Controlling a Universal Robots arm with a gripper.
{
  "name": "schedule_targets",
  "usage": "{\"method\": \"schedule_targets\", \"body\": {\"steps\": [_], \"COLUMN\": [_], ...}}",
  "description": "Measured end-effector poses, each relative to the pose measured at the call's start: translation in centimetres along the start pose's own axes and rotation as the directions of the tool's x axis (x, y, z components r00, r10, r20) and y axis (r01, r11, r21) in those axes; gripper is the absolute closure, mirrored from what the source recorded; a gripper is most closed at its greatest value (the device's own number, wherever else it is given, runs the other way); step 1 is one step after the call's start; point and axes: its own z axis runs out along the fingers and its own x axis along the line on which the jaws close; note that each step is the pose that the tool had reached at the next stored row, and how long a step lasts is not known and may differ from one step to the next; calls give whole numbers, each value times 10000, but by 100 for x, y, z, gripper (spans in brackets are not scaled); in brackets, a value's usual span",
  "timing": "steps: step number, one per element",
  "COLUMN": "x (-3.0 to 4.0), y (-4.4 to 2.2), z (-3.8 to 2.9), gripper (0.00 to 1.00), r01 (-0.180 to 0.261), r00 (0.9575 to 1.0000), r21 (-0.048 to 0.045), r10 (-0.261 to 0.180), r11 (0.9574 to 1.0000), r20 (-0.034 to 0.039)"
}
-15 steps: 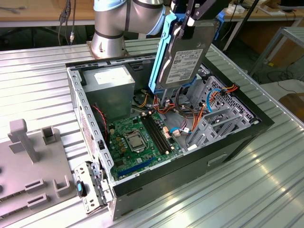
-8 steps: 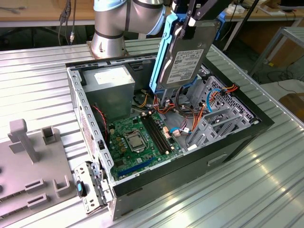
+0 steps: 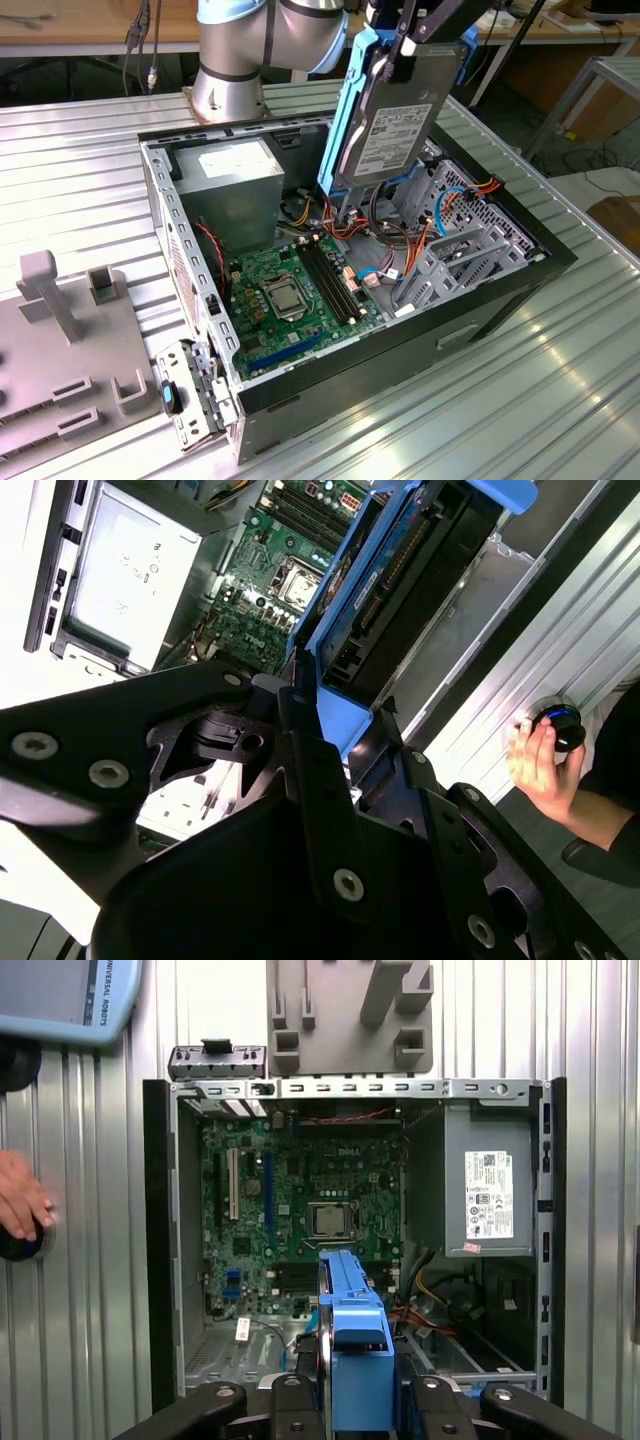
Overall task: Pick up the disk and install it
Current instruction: 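Insert the disk into the insertion slot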
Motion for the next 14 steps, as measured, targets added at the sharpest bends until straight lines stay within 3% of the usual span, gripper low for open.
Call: {"method": "schedule_targets", "body": {"steps": [14], "x": [10], "y": [-46], "z": [10], "gripper": [63], "r01": [0], "r00": [10000], "r21": [0], "r10": [0], "r11": [10000], "r20": [0]}}
